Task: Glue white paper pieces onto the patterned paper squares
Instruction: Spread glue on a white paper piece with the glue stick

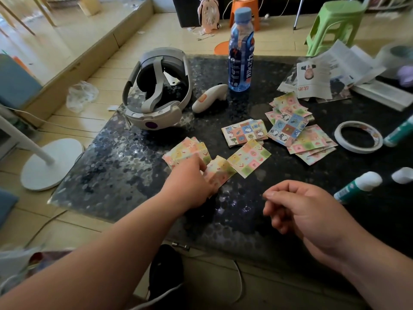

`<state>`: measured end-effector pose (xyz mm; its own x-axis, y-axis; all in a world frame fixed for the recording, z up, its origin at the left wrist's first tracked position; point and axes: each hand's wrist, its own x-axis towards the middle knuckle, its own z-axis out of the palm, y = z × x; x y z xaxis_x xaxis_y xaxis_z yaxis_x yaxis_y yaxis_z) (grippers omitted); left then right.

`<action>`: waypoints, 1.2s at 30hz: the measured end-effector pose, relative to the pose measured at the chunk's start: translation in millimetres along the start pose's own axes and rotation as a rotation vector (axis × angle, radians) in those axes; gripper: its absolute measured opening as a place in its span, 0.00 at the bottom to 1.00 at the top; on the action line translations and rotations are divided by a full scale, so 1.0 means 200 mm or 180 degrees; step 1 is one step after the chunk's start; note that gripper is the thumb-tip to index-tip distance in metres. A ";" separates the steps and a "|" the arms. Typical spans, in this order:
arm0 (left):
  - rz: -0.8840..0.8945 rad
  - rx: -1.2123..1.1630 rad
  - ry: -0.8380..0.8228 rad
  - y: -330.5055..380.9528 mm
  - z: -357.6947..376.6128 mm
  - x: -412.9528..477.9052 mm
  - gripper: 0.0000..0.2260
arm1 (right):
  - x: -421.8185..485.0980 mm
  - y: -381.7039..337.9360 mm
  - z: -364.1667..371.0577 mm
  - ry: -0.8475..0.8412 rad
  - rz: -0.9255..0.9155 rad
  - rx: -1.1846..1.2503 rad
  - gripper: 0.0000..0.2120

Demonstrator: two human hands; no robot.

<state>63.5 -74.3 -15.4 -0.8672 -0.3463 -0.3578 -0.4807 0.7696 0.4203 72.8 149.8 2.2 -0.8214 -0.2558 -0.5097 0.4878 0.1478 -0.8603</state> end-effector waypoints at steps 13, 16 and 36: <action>0.1485 -0.0588 -0.0135 0.18 0.19 -0.37 0.05 | -0.04 0.06 -0.15 0.0289 0.0296 0.0246 0.08; 0.0885 -0.1633 -0.0760 0.23 0.19 -0.39 0.08 | -0.09 0.07 -0.19 0.0126 0.0234 0.0149 0.02; 0.0795 -0.0550 -0.0287 0.14 0.01 -0.19 0.09 | -0.16 0.10 -0.35 0.0737 -0.2001 -0.2650 0.11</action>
<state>82.3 -38.2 8.1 -0.9499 -0.1032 -0.2949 -0.2760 0.7197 0.6371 88.8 227.1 1.3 -0.9342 -0.3384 0.1132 -0.3262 0.6809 -0.6558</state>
